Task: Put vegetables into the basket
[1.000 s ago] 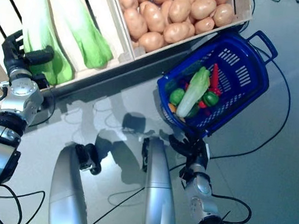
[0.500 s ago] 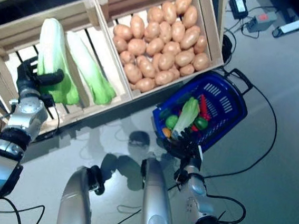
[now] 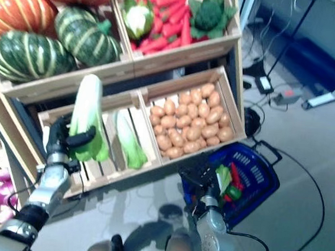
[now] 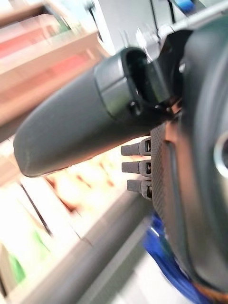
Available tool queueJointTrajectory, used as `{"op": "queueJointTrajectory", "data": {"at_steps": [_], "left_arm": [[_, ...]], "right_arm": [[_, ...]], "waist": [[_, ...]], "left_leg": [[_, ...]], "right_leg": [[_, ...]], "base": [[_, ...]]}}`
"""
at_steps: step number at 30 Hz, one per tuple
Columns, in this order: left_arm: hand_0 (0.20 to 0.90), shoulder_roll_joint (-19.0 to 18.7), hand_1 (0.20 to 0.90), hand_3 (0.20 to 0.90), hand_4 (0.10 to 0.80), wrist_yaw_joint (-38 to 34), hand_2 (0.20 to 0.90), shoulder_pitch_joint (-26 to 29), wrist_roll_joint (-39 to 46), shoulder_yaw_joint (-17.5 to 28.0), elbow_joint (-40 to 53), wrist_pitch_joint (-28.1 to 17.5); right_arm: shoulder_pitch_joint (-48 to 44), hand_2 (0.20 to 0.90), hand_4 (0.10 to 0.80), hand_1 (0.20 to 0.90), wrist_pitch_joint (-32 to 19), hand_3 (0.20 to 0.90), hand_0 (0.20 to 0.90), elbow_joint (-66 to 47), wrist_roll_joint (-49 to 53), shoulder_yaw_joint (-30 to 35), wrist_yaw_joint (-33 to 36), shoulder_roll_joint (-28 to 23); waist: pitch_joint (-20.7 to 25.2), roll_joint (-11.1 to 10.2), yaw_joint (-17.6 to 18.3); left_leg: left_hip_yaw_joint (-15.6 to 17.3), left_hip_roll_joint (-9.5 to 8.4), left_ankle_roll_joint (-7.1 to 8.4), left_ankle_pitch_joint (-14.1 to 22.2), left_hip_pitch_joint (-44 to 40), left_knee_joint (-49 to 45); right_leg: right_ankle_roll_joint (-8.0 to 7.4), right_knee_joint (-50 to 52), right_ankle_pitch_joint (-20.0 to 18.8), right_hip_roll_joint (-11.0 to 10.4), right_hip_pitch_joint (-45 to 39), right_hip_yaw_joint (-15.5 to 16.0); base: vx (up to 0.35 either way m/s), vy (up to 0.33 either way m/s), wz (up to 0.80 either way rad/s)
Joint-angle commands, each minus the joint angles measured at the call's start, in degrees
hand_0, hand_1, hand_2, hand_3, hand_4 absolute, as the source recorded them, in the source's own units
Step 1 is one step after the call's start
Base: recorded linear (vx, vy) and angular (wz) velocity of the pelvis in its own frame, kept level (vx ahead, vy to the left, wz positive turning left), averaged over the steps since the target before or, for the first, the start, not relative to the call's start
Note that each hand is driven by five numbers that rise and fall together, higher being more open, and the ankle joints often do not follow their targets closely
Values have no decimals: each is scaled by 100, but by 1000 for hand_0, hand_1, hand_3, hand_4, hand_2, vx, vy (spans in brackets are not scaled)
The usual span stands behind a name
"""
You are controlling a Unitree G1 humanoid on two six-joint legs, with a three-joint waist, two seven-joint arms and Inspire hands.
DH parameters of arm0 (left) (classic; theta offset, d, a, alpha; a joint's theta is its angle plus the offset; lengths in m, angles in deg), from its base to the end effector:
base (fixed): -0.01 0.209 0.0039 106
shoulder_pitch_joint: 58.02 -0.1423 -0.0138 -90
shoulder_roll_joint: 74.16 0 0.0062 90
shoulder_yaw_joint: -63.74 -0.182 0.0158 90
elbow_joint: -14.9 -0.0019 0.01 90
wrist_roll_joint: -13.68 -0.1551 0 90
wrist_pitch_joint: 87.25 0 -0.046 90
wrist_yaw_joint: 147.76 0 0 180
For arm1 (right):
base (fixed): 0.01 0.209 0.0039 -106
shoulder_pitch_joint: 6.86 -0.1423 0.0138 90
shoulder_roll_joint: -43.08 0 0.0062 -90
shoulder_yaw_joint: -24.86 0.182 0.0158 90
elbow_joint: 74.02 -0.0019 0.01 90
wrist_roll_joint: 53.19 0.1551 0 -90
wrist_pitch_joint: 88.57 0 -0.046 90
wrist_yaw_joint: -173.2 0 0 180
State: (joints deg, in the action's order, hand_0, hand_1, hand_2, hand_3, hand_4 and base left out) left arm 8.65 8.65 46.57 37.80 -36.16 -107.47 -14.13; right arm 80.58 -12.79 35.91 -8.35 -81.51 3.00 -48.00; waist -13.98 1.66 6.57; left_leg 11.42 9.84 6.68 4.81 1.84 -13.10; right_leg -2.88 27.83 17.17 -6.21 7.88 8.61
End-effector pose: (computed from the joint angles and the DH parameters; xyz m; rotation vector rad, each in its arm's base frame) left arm 0.2574 0.2211 0.0179 0.0526 0.0331 0.4124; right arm 0.2130 -0.1724 -0.0093 0.4117 0.1972 -0.1347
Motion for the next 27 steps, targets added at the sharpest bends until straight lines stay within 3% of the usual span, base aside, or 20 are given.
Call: {"op": "queueJointTrajectory", "data": {"at_steps": [1, 11, 16, 19, 27], "left_arm": [[300, -249, 300, 300, 400, 314, 300, 447, -461, 125, 1116, -1346], [300, 48, 300, 300, 400, 583, 300, 245, -1096, -373, 2075, -1107], [300, 80, 300, 300, 400, 850, 300, 374, -1169, -705, 2141, -1061], [300, 173, 300, 300, 400, 1115, 300, 465, -775, -853, 2193, -1086], [300, 212, 300, 300, 400, 1318, 300, 485, -914, -1224, 2166, -972]], "right_arm": [[-295, 900, 800, 900, -665, 900, 900, -625, 5, 267, -1084, 171], [-1097, 900, 800, 900, 388, 900, 900, -1166, 1249, 601, -2055, 161], [-1532, 900, 800, 900, 712, 900, 900, -1208, 1438, 620, -2044, 57], [-1840, 900, 800, 900, 808, 900, 900, -1211, 1517, 578, -2039, -12], [-2282, 900, 800, 900, 765, 900, 900, -1286, 1783, 517, -2019, 100]], "waist": [[911, -81, -93], [1200, -228, -396], [1271, -310, -491], [1327, -350, -539], [1323, -375, -600]], "left_leg": [[125, -349, -562, 108, -399, 373], [-13, -400, -511, -155, -878, 1230], [-71, -413, -479, -261, -996, 1543], [-84, -413, -472, -298, -1035, 1682], [-53, -391, -465, -282, -1080, 1706]], "right_leg": [[4, -1554, -872, -130, -839, 36], [-94, -2383, -1273, -20, -1371, 260], [-121, -2663, -1417, 8, -1510, 382], [-131, -2793, -1490, 26, -1545, 415], [-144, -2908, -1551, 45, -1595, 373]], "base": [[60, -53, -1], [22, -52, 4], [-3, -42, 4], [-33, -45, 8], [-20, -20, 1]]}}
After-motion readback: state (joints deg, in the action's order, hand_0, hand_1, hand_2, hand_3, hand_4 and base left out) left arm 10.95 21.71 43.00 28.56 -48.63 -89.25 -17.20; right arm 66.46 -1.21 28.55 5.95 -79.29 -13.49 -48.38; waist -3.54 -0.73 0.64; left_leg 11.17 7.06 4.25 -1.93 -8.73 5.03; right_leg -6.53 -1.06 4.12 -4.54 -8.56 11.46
